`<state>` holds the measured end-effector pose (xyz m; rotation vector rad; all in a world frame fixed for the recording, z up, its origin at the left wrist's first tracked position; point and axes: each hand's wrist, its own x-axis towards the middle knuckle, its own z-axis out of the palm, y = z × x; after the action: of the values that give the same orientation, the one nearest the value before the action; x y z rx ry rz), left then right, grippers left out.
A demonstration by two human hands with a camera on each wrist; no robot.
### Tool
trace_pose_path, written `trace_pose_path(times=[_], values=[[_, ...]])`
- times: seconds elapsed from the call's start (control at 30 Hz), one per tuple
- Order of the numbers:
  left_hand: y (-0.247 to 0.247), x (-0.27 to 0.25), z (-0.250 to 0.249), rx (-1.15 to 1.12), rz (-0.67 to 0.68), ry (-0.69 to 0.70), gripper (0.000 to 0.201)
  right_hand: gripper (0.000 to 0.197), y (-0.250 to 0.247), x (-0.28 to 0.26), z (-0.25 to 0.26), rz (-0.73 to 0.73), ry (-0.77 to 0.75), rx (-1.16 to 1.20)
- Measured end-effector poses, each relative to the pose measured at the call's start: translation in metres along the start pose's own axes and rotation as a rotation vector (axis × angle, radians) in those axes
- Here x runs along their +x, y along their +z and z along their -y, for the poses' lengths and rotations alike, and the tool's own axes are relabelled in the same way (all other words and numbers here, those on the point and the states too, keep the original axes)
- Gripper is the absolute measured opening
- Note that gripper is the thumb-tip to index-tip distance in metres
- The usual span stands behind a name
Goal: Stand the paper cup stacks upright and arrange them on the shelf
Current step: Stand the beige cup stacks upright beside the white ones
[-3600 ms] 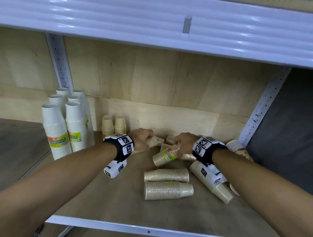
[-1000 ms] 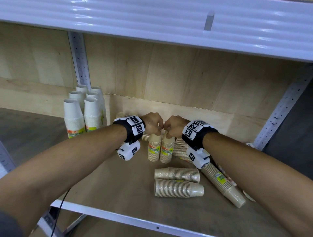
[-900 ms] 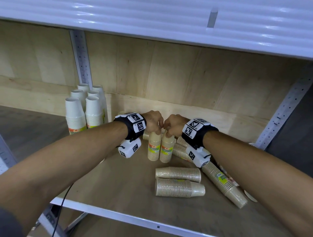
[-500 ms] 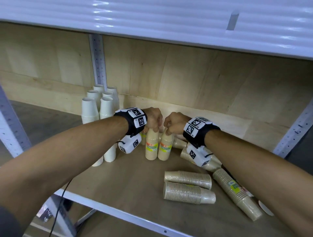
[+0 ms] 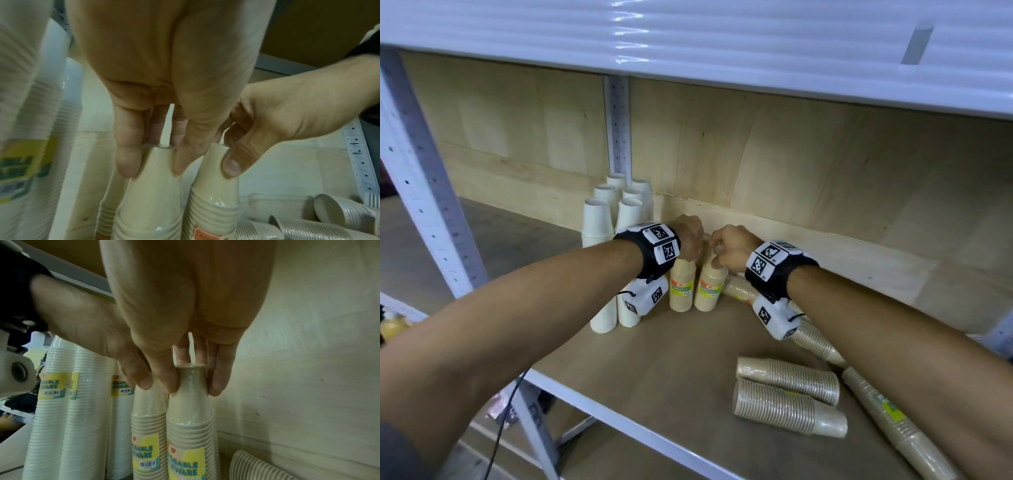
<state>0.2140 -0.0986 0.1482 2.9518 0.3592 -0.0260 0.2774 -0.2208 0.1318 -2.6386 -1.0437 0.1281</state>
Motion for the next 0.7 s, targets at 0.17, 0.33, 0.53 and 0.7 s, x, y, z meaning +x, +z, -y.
trace_pose_path(times=[0.17,0.33,0.53,0.7], values=[[0.010,0.000,0.012,0.006,-0.037,0.001,0.029,0.033,0.007,0.004,0.008,0.022,-0.035,0.000],[0.015,-0.002,0.018,-0.015,-0.073,-0.044,0.032,0.036,0.018,0.011,0.011,0.024,-0.035,-0.014],[0.020,0.000,0.020,-0.039,-0.083,-0.068,0.030,0.034,0.025,0.016,0.010,0.001,-0.030,-0.009],[0.020,0.001,0.019,-0.022,-0.101,-0.055,0.028,0.042,0.024,0.011,0.008,-0.025,-0.054,0.008]])
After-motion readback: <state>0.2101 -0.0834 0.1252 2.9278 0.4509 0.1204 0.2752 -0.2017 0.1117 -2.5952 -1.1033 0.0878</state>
